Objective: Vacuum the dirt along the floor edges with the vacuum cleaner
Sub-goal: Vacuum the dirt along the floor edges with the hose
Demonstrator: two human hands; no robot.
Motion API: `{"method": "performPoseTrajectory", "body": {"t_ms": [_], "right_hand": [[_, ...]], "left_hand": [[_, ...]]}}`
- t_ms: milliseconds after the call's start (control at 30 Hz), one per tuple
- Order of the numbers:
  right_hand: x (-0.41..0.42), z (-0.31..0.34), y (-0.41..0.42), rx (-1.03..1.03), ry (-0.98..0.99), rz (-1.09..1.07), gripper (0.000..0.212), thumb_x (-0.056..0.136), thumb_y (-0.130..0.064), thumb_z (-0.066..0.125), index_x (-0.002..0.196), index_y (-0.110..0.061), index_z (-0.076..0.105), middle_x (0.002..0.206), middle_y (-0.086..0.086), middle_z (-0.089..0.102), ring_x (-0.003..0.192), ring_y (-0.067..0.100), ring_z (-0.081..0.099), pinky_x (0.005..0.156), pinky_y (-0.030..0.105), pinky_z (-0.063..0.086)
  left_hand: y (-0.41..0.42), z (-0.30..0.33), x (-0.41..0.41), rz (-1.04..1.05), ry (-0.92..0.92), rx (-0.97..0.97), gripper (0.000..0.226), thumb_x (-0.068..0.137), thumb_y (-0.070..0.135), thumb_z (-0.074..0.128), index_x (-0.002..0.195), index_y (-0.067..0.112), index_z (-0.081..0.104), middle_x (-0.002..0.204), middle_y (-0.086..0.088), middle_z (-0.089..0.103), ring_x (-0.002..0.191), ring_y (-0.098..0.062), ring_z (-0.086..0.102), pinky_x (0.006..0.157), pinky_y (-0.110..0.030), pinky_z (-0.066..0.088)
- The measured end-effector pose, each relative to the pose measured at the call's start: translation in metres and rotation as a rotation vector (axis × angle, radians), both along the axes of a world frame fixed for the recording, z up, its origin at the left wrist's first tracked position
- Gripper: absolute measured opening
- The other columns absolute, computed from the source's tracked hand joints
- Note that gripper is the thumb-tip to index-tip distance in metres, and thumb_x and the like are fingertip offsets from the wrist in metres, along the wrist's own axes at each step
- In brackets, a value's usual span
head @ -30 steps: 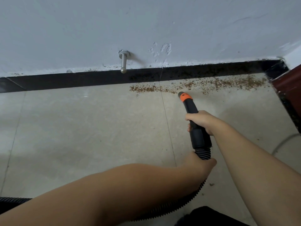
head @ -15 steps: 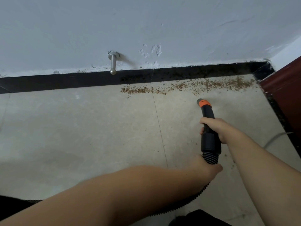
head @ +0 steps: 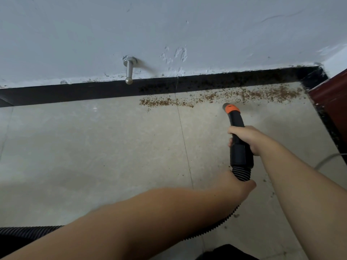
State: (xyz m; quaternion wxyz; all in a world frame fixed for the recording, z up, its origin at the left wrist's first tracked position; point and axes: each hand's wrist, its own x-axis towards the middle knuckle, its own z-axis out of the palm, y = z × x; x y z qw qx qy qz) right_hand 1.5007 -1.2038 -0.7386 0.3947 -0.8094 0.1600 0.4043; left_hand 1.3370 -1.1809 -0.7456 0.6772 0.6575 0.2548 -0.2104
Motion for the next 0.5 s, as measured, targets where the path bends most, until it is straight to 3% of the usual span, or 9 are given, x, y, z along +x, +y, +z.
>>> {"method": "performPoseTrajectory", "body": {"t_ms": [367,500], "right_hand": [[-0.043,0.004,0.068,0.043,0.024,0.215,0.016,0.084,-0.012,0.059,0.097,-0.005,0.054,0.065,0.010,0.064,0.047,0.018,0.063,0.049,0.025,0.050],[-0.056,0.002,0.085,0.044,0.027,0.256,0.018,0.083,-0.014,0.060,0.098,-0.006,0.054,0.061,0.010,0.066,0.056,0.023,0.064,0.061,0.031,0.053]], "left_hand": [[0.037,-0.002,-0.039,0.168,0.019,-0.043,0.014,0.082,0.029,0.059,0.073,0.023,0.050,0.069,0.003,0.053,0.055,-0.009,0.050,0.054,-0.022,0.044],[0.049,-0.002,-0.050,0.197,0.053,0.003,0.015,0.082,0.026,0.060,0.074,0.023,0.048,0.068,0.002,0.054,0.053,-0.011,0.051,0.051,-0.021,0.044]]}}
